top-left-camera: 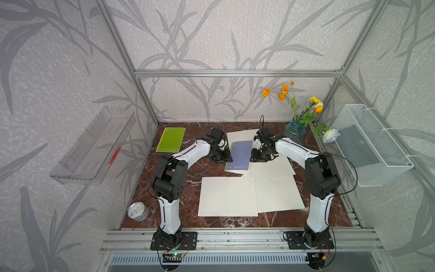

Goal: Close the notebook
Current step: Close the notebook, then move the notebook to the center of the board.

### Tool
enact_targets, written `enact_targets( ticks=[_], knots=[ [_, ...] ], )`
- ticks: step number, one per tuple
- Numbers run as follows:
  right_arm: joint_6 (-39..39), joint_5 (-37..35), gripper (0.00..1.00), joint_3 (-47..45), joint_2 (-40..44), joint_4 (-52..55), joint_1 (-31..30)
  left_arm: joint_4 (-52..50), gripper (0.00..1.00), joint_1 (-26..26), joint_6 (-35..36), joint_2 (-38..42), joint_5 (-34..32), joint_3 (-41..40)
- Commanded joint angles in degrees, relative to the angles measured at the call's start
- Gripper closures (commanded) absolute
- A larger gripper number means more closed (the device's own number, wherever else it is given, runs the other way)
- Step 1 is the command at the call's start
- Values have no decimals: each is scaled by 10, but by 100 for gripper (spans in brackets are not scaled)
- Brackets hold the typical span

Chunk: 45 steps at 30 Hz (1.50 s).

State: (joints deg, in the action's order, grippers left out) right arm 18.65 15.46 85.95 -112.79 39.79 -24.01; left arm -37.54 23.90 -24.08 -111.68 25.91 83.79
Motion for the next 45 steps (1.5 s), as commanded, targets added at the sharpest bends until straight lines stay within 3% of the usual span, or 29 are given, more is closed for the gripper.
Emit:
enact_targets(
  ticks=[1,8,20,33,40,45],
  knots=[
    [1,3,57,-6,3,12,-4,-21,52,-4,5,-16,-30,30],
    [3,7,58,9,-31,13,-14,-20,51,-6,6,-47,-24,41],
    [13,5,54,-11,18,22,-18,-20,52,-8,3,-84,-33,52],
    [24,32,56,15,-60,-11,-31,-22,51,-13,17,-104,-49,68],
    [26,35,58,42,-94,-6,-35,-16,51,-21,25,-118,-40,75],
    [26,31,67,65,-118,15,-37,-17,51,-24,31,-130,-30,82]
  ],
)
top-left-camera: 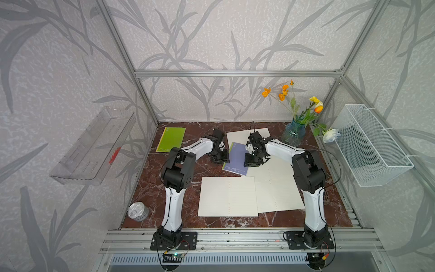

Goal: Close the notebook
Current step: Move the notebook to the center of the board.

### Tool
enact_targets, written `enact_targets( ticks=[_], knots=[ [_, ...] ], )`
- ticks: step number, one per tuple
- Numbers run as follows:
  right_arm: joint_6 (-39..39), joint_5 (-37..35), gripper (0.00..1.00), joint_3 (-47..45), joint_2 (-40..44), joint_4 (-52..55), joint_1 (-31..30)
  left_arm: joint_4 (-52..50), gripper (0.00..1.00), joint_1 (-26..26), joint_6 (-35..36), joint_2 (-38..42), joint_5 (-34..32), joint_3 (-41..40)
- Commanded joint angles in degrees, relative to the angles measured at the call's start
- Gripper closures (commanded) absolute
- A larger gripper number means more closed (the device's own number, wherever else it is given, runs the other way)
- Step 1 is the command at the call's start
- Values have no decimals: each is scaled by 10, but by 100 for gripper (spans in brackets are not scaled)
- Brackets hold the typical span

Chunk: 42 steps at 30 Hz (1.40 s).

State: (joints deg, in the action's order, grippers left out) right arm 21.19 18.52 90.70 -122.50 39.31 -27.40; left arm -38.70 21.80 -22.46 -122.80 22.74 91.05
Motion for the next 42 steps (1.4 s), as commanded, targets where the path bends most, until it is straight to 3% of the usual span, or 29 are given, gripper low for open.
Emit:
enact_targets(
  ticks=[1,7,20,29,42],
  knots=[
    [-1,0,70,20,-24,22,-3,-9,52,-4,18,-23,4,12],
    [-5,2,75,35,-46,27,-12,-33,53,-6,33,-45,19,29],
    [-13,-1,77,95,-84,51,-47,43,53,-25,7,26,123,-29],
    [-11,4,76,114,-100,53,-65,63,53,-28,-3,84,134,-54],
    [-7,19,77,165,-130,60,-80,74,58,-37,-11,85,149,-66]
  ],
)
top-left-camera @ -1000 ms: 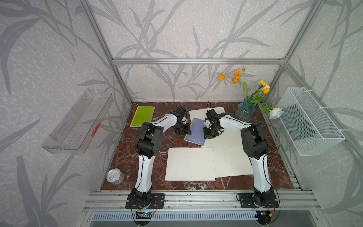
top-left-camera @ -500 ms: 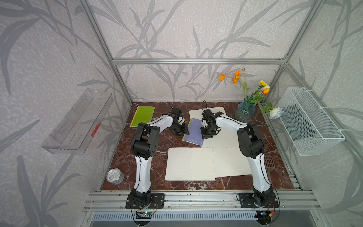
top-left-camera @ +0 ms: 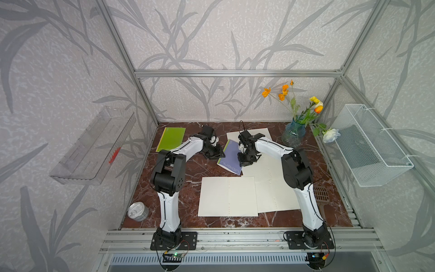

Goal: Close the notebook
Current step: Move the notebook to the center of the board.

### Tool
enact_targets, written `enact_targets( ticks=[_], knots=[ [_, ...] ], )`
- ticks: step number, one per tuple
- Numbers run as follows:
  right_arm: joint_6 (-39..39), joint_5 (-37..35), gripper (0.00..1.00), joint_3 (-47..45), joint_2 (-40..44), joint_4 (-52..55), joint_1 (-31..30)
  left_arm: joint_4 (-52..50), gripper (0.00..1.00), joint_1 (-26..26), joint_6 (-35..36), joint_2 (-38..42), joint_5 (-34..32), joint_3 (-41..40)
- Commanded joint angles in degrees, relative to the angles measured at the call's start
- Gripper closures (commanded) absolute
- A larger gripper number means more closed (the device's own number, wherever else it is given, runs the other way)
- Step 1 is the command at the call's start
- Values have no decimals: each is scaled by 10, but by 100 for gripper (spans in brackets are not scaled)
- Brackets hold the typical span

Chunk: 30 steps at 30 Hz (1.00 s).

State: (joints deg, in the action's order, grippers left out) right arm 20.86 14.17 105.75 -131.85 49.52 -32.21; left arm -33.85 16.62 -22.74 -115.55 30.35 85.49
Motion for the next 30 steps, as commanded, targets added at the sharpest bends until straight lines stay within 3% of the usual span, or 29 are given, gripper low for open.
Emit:
enact_targets(
  ticks=[1,7,17,30],
  knots=[
    [-4,64,76,19,-40,-41,-34,29,58,15,-10,11,76,-12],
    [-3,66,77,37,-51,-37,-41,26,59,15,-8,12,72,-17],
    [-5,74,76,58,-64,-33,-47,-22,60,-3,-2,12,-15,-21],
    [35,117,76,175,-144,-50,-56,-83,59,-44,15,-36,-112,31]
  ],
)
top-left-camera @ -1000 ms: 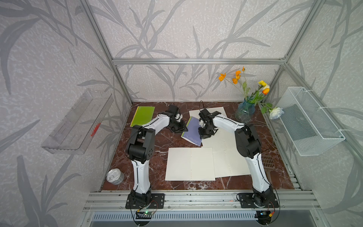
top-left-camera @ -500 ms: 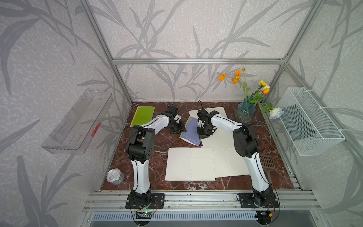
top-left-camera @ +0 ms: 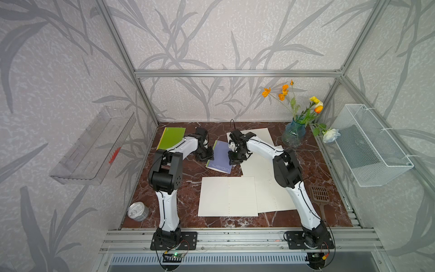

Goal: Close the notebook
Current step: Move the notebook to the center of the board.

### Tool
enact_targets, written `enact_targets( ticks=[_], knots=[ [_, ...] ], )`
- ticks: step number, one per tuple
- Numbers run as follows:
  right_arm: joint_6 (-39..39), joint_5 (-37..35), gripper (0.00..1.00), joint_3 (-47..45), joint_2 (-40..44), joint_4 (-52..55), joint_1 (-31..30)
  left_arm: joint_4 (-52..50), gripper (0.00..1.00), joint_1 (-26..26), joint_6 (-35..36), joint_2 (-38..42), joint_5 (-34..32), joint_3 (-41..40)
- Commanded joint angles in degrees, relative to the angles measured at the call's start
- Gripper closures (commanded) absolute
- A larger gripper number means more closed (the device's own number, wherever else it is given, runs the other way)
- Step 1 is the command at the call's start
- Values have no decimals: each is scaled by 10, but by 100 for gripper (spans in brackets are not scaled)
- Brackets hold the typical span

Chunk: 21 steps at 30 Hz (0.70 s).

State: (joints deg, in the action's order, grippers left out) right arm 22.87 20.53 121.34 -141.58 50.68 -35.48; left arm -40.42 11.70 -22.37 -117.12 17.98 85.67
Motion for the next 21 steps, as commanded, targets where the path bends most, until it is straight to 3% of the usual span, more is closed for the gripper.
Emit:
enact_targets(
  ticks=[1,5,12,21],
  knots=[
    [19,57,76,30,-54,-65,-23,-24,59,2,14,-26,5,38],
    [43,75,75,89,-92,-72,-23,-51,58,-12,29,-55,-32,80],
    [84,101,74,233,-174,-65,-27,-70,58,-36,35,-115,-33,151],
    [176,131,70,296,-241,-152,-27,-76,57,-62,36,-162,-31,198]
  ],
)
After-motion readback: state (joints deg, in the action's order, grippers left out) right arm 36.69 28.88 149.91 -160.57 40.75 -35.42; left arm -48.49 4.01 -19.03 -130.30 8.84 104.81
